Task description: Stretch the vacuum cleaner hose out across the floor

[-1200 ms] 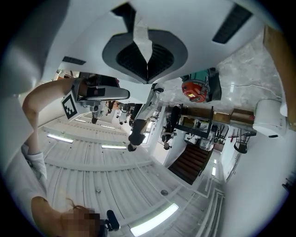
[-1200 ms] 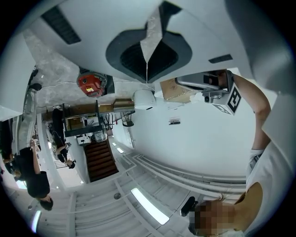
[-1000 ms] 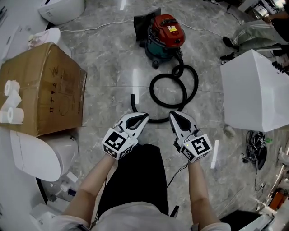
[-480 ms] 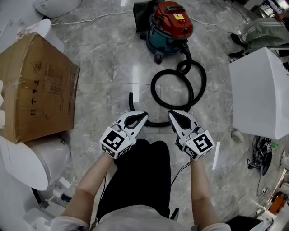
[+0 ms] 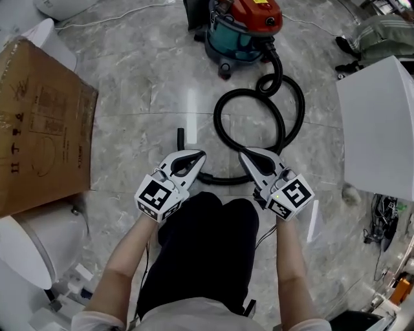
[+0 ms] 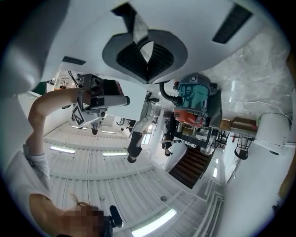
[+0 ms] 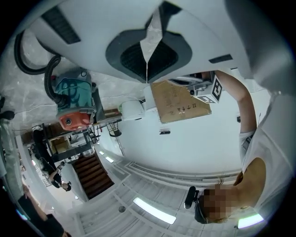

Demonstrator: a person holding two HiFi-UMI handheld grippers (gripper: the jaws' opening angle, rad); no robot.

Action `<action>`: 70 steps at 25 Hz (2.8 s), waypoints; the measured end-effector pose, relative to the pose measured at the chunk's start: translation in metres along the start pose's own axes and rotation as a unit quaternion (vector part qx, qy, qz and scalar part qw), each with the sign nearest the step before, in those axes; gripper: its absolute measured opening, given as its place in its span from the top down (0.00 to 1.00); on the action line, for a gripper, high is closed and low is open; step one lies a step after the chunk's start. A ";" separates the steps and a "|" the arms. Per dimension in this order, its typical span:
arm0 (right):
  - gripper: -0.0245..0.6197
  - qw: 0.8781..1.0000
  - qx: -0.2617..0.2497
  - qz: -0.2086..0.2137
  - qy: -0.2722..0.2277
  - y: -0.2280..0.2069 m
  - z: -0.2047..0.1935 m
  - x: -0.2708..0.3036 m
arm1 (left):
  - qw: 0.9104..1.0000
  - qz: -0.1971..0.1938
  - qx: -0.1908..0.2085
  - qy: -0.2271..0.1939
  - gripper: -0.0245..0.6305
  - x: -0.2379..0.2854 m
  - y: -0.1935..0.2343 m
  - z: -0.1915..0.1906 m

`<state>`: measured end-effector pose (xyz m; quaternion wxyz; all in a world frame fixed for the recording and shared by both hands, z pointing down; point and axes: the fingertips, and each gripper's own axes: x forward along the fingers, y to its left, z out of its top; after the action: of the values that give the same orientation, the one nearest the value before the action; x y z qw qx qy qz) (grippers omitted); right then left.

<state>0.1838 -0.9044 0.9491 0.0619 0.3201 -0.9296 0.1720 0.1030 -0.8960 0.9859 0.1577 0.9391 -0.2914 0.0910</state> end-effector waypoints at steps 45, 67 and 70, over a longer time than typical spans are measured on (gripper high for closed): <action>0.55 0.887 -0.130 0.150 0.418 0.021 -0.418 0.098 | 0.977 0.012 -0.119 0.177 0.46 0.018 0.075 -0.314; 0.58 0.902 -0.153 0.099 0.392 0.002 -0.386 0.109 | 0.960 -0.037 -0.222 0.165 0.44 0.015 0.059 -0.316; 0.58 0.910 -0.157 0.099 0.370 0.003 -0.364 0.112 | 0.962 -0.035 -0.234 0.137 0.44 0.022 0.062 -0.298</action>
<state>0.0952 -0.8359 1.3131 0.4336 0.1255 -0.8821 0.1348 0.0614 -0.8516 1.2845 0.4148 0.8641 -0.2467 0.1429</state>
